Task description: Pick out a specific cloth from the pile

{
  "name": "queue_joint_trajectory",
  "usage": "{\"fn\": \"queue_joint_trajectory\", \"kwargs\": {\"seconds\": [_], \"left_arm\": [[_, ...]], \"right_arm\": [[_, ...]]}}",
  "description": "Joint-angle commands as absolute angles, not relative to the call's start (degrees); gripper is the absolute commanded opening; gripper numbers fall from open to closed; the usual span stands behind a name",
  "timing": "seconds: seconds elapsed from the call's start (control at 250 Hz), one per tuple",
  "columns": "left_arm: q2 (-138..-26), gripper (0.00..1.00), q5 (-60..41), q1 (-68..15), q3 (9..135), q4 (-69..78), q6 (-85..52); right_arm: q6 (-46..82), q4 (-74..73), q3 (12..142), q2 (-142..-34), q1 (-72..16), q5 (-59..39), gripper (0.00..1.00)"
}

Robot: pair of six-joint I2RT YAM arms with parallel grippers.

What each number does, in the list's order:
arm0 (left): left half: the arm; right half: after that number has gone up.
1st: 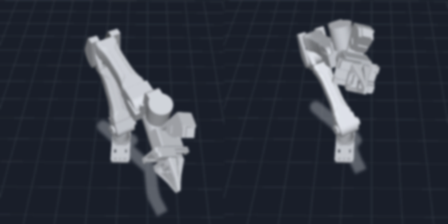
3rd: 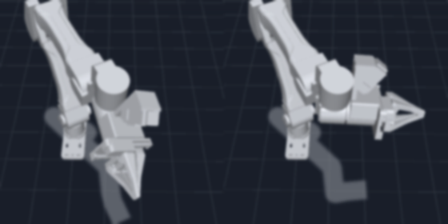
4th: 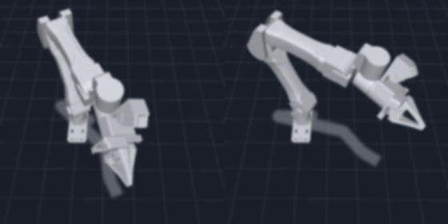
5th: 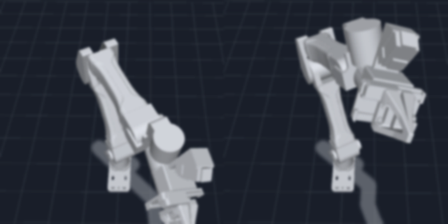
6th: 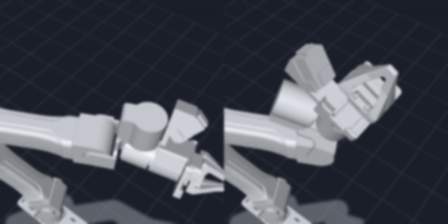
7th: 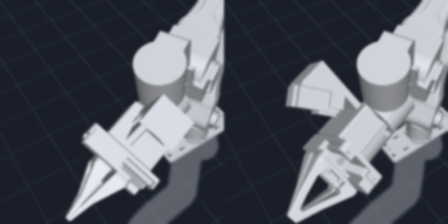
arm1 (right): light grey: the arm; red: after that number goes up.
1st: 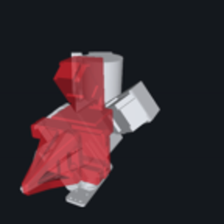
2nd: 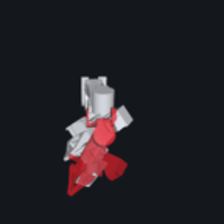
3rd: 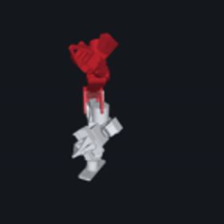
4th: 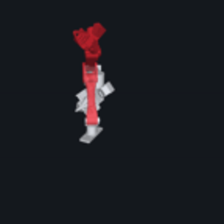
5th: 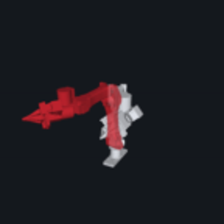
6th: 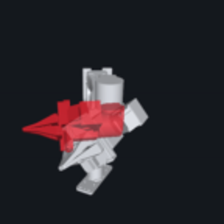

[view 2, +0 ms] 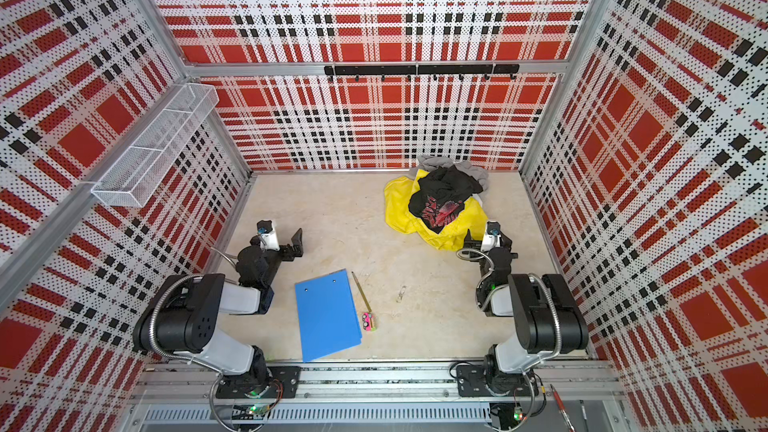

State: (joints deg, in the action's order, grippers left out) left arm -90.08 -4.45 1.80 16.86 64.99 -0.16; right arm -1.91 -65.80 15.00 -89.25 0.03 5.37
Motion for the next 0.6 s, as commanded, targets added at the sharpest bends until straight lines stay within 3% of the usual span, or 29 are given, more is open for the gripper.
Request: {"fn": "queue_joint_trajectory", "kwargs": {"seconds": [0.0,0.592], "left_arm": [[-90.1,0.99,-4.2,1.9,17.4,66.0,-0.5],[-88.1,0.99,-6.8,1.7,17.1,64.9,0.7]], "right_arm": [[-1.5,-68.1,15.7,-89.1,0.2,4.8,1.00],[-1.5,-68.6,14.8,-86.9,0.2,5.1,1.00]]}}
